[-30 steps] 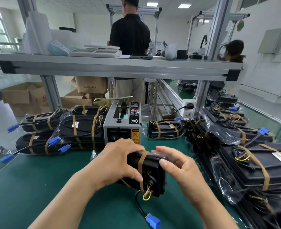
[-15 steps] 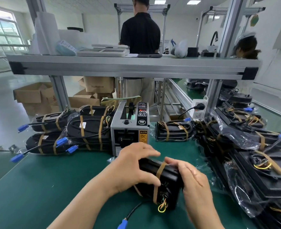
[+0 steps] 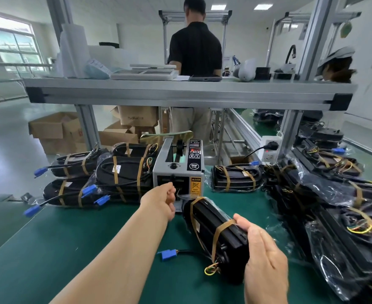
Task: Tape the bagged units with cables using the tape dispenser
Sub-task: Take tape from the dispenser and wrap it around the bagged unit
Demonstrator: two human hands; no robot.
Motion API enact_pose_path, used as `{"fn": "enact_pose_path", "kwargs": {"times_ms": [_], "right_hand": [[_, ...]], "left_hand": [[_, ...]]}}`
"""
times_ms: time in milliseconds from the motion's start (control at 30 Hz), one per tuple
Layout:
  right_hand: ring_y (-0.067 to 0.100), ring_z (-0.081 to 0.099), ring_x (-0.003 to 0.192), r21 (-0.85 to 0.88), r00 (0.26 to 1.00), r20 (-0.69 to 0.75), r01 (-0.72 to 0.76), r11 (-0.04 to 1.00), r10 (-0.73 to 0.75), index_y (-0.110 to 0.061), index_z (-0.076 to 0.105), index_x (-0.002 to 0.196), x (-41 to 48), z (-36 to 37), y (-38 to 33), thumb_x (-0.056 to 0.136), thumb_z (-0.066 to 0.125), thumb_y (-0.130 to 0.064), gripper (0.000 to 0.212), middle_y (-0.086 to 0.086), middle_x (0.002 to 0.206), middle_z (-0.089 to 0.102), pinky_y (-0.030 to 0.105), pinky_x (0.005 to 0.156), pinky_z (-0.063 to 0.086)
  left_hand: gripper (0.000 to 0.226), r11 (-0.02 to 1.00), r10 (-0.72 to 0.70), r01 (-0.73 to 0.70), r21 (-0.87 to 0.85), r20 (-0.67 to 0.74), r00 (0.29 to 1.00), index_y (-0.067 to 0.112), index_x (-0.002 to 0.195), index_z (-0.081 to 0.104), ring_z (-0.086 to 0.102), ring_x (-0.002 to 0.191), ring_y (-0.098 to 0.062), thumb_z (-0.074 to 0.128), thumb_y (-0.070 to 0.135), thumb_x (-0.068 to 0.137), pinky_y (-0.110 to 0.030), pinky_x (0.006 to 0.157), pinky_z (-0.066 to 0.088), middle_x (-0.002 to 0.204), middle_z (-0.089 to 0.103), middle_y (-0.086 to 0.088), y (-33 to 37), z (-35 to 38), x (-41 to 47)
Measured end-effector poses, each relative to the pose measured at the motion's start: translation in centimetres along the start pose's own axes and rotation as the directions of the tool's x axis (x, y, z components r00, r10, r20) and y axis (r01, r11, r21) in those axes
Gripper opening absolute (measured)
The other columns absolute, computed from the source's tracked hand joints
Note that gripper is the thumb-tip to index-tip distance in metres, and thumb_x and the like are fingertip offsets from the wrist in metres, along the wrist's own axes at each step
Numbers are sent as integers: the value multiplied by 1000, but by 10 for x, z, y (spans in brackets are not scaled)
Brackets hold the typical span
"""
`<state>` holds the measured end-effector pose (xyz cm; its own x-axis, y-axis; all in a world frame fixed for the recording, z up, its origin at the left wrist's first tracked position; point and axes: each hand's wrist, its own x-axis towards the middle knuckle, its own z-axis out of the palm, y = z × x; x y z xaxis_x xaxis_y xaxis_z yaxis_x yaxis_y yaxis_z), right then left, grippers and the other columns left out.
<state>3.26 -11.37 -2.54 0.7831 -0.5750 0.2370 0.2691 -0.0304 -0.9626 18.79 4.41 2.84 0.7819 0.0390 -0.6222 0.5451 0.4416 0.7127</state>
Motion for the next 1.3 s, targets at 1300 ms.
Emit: {"fn": "enact_pose_path", "kwargs": {"times_ms": [1300], "right_hand": [[14,69,112,233,969,184,-203,951,162,-28,80,97,-1,-4,-9,78,56,-51,38,-5,115,75,44,100,51]], "left_hand": [[12,681,345,-536,499,427,836,6,69,75,65,51,-4,79,9,80,-10,45,45,67,74,-6,-79,13,-119]]}}
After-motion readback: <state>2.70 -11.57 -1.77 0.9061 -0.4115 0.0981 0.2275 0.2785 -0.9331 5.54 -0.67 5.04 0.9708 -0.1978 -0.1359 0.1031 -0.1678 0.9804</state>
